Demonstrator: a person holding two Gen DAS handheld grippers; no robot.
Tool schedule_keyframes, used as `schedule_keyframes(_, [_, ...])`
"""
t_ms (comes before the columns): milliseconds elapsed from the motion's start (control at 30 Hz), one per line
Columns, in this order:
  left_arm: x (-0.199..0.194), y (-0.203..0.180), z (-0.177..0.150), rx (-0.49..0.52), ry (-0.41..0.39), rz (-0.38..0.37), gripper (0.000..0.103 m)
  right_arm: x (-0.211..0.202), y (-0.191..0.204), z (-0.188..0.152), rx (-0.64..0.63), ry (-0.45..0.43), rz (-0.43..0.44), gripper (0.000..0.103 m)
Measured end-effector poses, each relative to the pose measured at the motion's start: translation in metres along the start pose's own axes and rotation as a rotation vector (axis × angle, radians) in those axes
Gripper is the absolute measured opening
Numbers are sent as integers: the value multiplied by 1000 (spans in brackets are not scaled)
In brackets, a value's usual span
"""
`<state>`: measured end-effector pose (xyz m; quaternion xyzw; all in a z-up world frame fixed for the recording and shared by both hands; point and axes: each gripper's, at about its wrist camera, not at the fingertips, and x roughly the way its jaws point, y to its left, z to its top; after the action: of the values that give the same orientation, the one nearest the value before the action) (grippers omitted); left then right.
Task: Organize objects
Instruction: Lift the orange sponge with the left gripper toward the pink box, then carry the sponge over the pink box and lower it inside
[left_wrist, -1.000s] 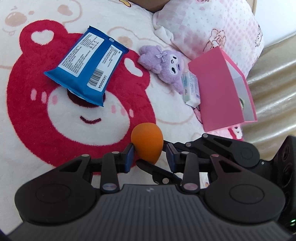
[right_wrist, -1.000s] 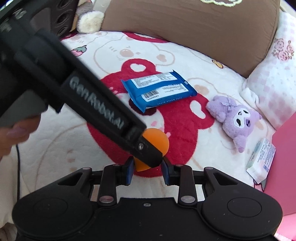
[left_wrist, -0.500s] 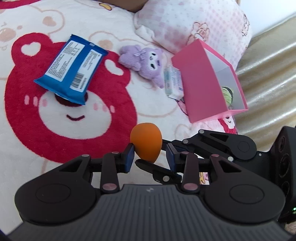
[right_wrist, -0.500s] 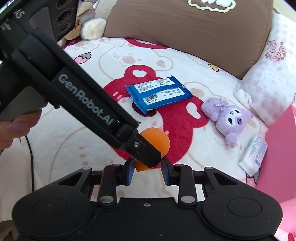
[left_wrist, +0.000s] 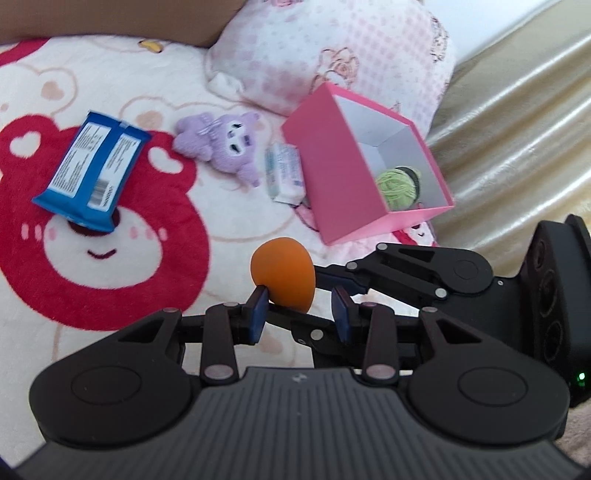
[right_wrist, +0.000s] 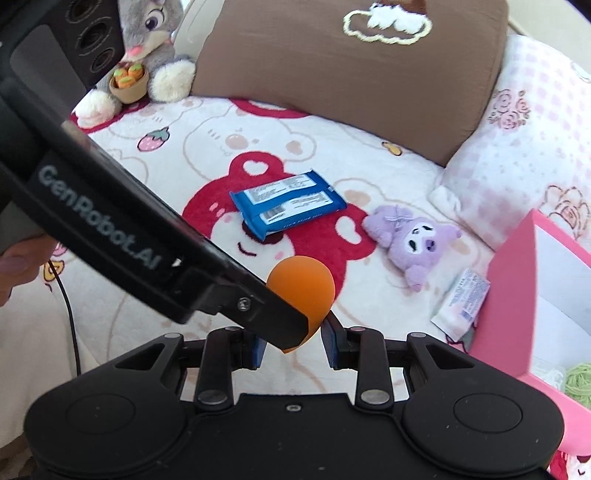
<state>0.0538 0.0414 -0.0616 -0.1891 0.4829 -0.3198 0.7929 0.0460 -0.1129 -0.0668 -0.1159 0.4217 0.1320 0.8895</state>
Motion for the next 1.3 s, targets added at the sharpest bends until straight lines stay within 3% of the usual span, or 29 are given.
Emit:
schedule_keyframes(667, [-6,-86,15,114,22,86,36,-71,-22,-7,33,-70,-30,36])
schedule_keyframes(1300, [5,-150,37,191,31,81,36,-114,-65,-13,114,-100,-31,36])
